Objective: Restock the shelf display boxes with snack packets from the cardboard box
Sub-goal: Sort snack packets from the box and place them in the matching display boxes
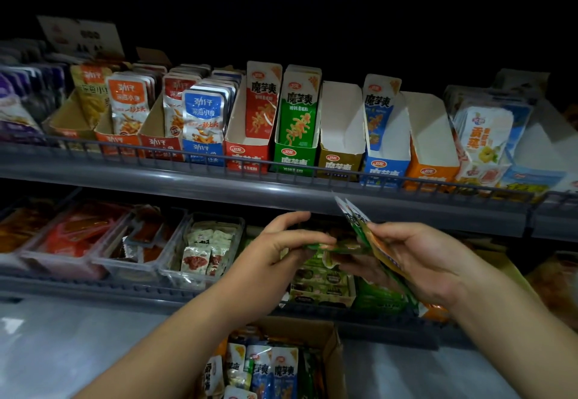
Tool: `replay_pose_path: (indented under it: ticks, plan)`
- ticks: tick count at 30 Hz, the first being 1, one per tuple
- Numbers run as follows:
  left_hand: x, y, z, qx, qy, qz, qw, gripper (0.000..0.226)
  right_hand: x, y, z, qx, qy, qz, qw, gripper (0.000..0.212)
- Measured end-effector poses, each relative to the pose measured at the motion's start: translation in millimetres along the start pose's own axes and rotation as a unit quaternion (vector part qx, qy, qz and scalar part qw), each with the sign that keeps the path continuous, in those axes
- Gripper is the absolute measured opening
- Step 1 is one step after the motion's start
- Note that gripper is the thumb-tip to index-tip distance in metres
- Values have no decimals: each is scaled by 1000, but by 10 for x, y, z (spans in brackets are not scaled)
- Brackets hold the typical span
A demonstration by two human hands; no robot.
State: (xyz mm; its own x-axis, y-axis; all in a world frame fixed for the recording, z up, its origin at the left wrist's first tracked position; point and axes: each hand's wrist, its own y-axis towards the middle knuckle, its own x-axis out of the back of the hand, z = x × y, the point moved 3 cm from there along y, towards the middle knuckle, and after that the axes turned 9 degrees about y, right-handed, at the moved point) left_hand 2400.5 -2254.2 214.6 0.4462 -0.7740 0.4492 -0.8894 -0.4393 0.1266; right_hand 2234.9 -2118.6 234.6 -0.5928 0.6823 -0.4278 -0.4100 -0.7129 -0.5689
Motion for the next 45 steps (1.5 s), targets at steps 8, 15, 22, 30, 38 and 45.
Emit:
replay_pose_path:
  ticks: [8, 15, 22, 30, 38, 45]
  plan:
    - [-51, 18, 10, 126, -369, 63, 919, 40, -77, 1, -46, 21, -24, -28, 999, 40]
    - [-108, -69, 4, 187, -368, 74, 908, 38, -74, 53, -34, 133, -52, -56, 988, 25]
    - [-155, -33, 13, 182, -385, 9, 905, 26, -157, 78, -28, 177, -26, -54, 982, 27]
    - [-177, 32, 32, 179, -359, -68, 913, 19, -289, 30, -116, 246, -135, -11, 960, 28]
    - [90, 169, -171, 141, -257, -102, 951, 21, -415, 25, 69, 332, -136, 9, 933, 33]
    - [638, 560, -639, 29, -124, -150, 980, 16, -667, 14, 367, 423, -127, 2, 897, 31]
